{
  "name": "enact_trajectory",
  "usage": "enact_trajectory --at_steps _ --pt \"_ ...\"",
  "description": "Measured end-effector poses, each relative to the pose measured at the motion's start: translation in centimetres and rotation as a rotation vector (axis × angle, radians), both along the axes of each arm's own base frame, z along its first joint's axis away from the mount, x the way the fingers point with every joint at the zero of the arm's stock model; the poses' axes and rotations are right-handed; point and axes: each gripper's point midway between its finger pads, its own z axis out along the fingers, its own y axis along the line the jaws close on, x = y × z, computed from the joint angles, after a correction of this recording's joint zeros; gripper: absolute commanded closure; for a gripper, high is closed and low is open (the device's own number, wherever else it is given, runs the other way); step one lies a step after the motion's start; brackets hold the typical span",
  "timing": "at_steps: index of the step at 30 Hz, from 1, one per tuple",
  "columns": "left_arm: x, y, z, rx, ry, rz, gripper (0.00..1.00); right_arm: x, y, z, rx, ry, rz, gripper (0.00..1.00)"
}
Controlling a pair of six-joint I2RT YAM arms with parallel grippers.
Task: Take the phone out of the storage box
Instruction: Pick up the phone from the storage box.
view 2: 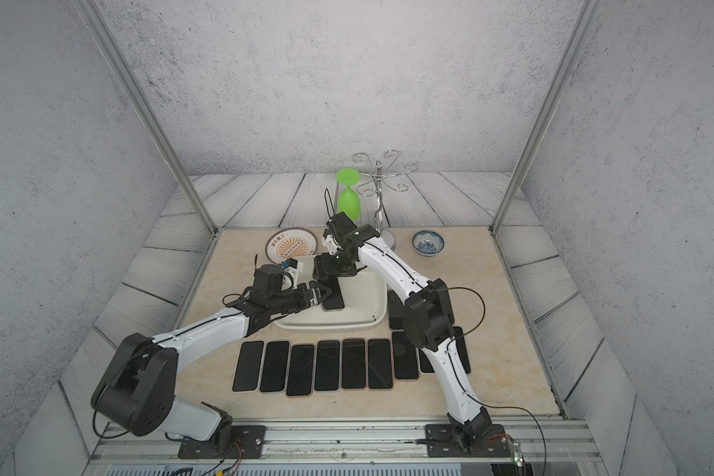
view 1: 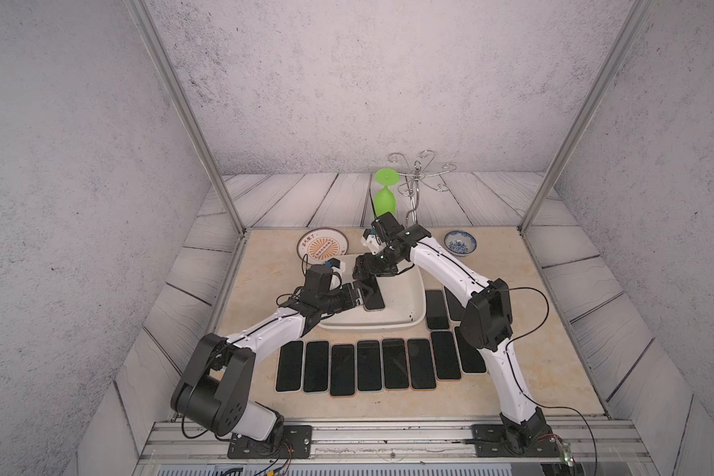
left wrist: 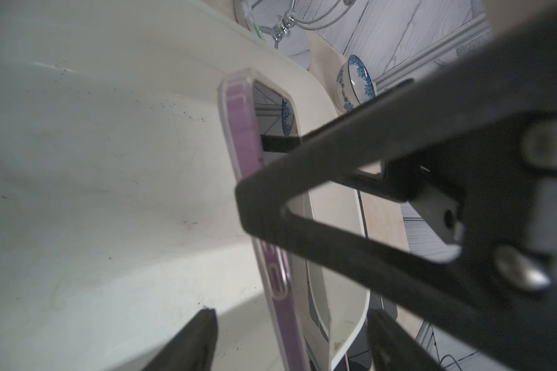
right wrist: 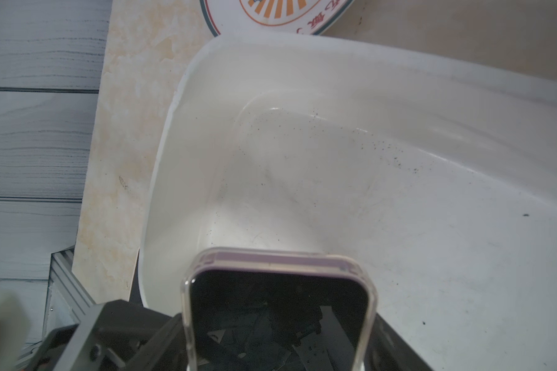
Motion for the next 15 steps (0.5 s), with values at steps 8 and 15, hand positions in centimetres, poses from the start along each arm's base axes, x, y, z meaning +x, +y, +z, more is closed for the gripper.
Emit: enact_trajectory --at_steps 8,15 --pt "1.8 -1.5 0.8 -0.058 -0.019 0.001 0.87 -0.3 -1.4 0.6 0.065 0.090 -0.023 1.00" --pt "1.3 -1.8 2.0 -0.094 -0.027 -0.048 0.98 -0.5 -2.1 1.6 0.152 0.140 -0.018 0.01"
